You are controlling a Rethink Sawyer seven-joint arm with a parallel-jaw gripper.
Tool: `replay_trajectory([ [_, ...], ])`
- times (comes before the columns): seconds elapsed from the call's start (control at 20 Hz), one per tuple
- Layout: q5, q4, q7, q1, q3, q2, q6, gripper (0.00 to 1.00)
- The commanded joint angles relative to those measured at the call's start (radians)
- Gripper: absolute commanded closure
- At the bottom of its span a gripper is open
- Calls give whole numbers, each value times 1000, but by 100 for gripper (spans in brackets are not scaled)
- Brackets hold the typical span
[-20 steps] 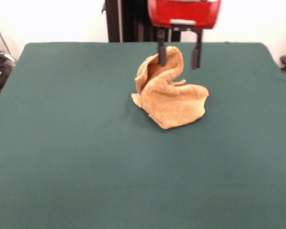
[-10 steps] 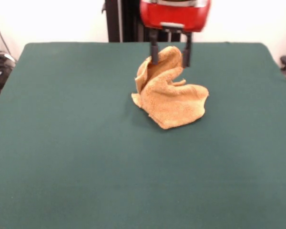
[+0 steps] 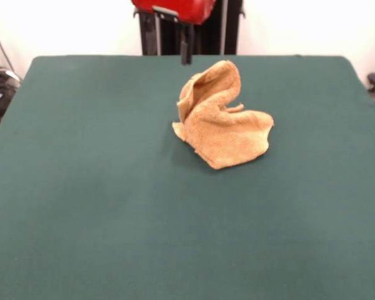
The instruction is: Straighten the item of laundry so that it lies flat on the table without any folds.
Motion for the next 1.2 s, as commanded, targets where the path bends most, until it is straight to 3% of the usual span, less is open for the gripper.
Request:
replay_trajectory([
  [0.05,133,247,385,79,11,14,-67,0],
  [0.4,192,246,409,139,-8,46,-118,0],
  [0.6,181,230,357,114,-5,36,-87,0],
  [1.2,175,264,328,47,52,155,-287,0],
])
